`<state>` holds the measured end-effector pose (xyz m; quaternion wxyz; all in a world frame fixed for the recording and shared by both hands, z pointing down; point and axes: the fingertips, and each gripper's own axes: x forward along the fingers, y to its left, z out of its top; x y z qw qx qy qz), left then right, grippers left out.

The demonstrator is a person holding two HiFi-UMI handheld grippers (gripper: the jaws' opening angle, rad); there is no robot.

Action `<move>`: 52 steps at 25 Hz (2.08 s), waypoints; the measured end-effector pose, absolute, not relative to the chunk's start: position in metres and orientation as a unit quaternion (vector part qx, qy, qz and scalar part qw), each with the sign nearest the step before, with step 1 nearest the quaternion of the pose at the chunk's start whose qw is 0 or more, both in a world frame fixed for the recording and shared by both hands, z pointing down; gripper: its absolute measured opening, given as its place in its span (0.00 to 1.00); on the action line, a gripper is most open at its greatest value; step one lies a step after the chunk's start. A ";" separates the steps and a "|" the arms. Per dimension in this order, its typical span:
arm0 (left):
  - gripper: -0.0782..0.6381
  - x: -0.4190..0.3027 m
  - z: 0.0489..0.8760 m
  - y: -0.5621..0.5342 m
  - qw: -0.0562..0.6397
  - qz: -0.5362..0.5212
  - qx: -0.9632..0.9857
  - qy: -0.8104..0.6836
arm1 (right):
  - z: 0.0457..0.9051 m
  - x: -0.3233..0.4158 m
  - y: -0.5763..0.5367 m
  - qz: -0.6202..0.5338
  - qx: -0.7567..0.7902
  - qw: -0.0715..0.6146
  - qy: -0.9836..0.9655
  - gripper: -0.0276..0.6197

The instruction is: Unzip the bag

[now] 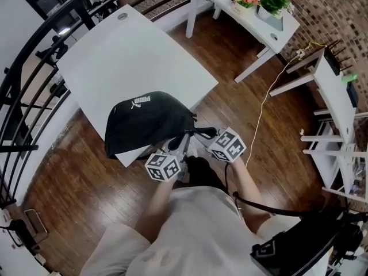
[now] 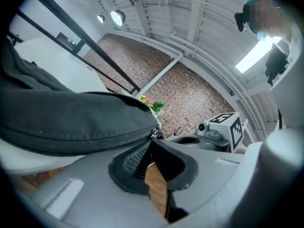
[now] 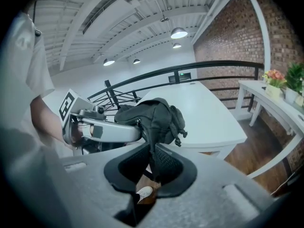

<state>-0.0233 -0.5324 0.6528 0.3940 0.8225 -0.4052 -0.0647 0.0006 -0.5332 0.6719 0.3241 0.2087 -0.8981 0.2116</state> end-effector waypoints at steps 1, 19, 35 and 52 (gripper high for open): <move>0.15 -0.023 0.653 -0.530 0.391 -0.052 0.825 -0.403 | 0.672 0.003 -0.534 0.213 0.216 0.323 -0.897 0.09; 0.14 -0.139 0.720 -0.490 0.394 0.059 0.780 -0.482 | 0.687 0.028 -0.565 0.237 0.327 0.304 -0.863 0.09; 0.16 -0.324 0.741 -0.417 0.370 0.126 0.693 -0.606 | 0.734 0.040 -0.576 0.255 0.410 0.329 -0.811 0.10; 0.13 -0.207 0.661 -0.262 0.267 0.087 0.717 -0.638 | 0.663 0.084 -0.349 0.206 0.349 0.220 -0.888 0.07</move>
